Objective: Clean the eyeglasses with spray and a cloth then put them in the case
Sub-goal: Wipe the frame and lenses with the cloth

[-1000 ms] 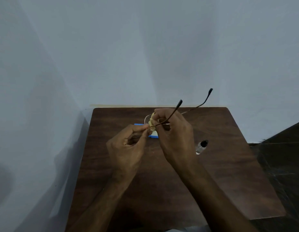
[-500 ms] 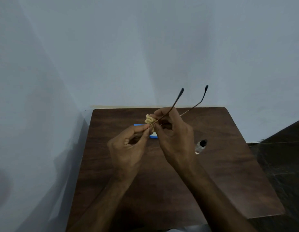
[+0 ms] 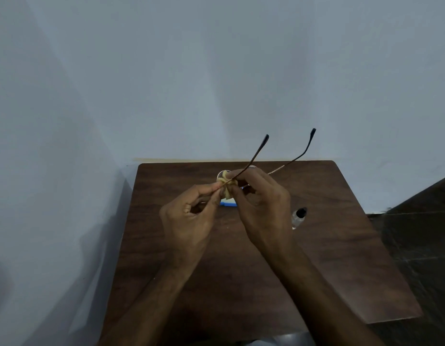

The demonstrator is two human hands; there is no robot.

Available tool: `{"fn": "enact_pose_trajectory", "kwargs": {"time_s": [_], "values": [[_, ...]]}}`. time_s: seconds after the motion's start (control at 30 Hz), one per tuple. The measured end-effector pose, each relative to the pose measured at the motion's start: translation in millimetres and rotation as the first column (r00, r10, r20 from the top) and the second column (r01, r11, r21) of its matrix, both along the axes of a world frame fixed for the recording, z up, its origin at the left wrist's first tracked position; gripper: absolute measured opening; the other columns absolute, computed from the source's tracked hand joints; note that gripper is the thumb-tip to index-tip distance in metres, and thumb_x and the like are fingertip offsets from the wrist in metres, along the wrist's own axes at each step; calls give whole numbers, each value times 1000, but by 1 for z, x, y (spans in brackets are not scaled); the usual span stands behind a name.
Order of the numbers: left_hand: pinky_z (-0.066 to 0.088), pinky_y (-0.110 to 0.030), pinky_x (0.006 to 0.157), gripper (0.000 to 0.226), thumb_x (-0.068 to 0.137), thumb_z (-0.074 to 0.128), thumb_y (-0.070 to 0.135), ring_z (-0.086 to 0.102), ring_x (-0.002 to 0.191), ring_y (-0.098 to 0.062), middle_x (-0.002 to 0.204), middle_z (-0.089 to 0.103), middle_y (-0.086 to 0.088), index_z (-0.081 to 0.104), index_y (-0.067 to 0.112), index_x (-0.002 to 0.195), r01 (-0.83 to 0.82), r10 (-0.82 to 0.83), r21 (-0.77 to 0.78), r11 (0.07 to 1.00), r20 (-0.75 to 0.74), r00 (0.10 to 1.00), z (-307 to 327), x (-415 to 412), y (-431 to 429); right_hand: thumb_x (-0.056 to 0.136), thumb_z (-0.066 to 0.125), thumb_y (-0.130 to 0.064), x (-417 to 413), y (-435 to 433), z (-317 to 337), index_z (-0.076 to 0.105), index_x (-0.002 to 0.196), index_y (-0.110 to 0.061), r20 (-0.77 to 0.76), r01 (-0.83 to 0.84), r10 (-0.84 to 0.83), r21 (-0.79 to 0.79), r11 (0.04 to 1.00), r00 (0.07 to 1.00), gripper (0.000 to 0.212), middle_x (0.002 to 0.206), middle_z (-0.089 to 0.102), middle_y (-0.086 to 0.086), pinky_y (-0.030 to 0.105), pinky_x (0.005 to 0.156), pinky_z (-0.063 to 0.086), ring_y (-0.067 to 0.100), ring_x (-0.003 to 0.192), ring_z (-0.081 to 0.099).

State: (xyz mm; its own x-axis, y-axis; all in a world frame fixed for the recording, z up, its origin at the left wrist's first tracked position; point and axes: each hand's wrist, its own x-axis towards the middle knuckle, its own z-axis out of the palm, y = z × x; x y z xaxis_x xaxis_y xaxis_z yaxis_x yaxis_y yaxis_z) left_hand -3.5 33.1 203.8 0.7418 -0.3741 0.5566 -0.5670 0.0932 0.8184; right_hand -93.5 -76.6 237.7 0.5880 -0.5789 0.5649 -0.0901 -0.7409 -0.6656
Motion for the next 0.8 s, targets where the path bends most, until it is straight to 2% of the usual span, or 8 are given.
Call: {"fn": "enact_pose_trajectory", "kwargs": {"time_s": [0.13, 0.3, 0.37, 0.5, 0.57, 0.67, 0.73, 0.8], "values": [[65, -32, 82, 26, 87, 84, 0, 79, 94, -8, 103, 81, -2, 79, 3, 112, 12, -12, 1, 1000, 13, 1000, -3, -5, 0, 91, 80, -8, 6, -1, 7, 75, 104, -18, -38, 79, -81, -68, 995, 996, 17, 102, 72, -7, 38, 70, 59, 11, 83, 68], [62, -26, 86, 24, 89, 81, 4, 78, 97, -9, 105, 81, -1, 79, 4, 113, -14, 13, -41, 999, -26, 1000, 1, -4, 3, 90, 81, -9, -1, 5, 9, 77, 102, -18, -34, -30, 38, 190, 981, 999, 15, 96, 75, -11, 32, 77, 62, 7, 89, 73], [63, -28, 86, 23, 89, 80, 5, 78, 98, -9, 105, 81, -1, 79, 4, 112, -33, 31, -45, 998, -55, 998, -1, -2, 5, 91, 81, -12, -5, 5, 8, 76, 100, -18, -85, -44, 54, 117, 992, 995, 12, 94, 73, -12, 32, 73, 60, 8, 85, 71], [62, -26, 85, 23, 88, 82, 9, 79, 95, -8, 104, 81, 0, 80, 4, 110, -34, 33, -33, 999, -38, 999, -2, -3, 2, 94, 76, -14, 2, 4, 8, 74, 99, -18, -119, 71, -92, -164, 984, 989, 7, 97, 68, -6, 31, 68, 55, 11, 84, 63], [63, -27, 84, 24, 89, 81, 9, 78, 95, -8, 104, 81, 0, 79, 4, 112, -25, 25, -13, 1000, -5, 1000, 0, -4, 0, 95, 74, -12, 6, 6, 6, 75, 103, -16, -104, 67, -82, -146, 987, 991, 8, 102, 70, -5, 34, 72, 57, 13, 90, 65], [64, -33, 83, 24, 90, 80, 6, 78, 96, -10, 105, 81, -1, 79, 4, 114, -31, 31, -14, 999, -6, 999, -4, -2, 1, 97, 72, -9, 4, 4, 4, 76, 106, -17, -120, -38, 32, -51, 998, 992, 13, 108, 71, -8, 38, 78, 59, 13, 97, 68], [65, -35, 82, 24, 89, 81, 5, 79, 95, -10, 105, 81, -1, 79, 4, 113, -48, 48, -8, 999, -13, 999, -8, -4, 3, 96, 73, -8, 0, -1, 4, 74, 105, -18, -169, -82, 59, -132, 988, 984, 13, 106, 71, -8, 38, 75, 58, 14, 95, 66], [66, -35, 81, 24, 88, 83, 3, 79, 93, -10, 103, 81, -1, 79, 4, 112, -52, 52, -16, 999, -33, 998, -8, -9, 2, 92, 77, -7, -1, -5, 5, 74, 101, -15, -190, -49, -7, -286, 957, 982, 13, 101, 70, -2, 37, 68, 55, 19, 89, 62]]}}
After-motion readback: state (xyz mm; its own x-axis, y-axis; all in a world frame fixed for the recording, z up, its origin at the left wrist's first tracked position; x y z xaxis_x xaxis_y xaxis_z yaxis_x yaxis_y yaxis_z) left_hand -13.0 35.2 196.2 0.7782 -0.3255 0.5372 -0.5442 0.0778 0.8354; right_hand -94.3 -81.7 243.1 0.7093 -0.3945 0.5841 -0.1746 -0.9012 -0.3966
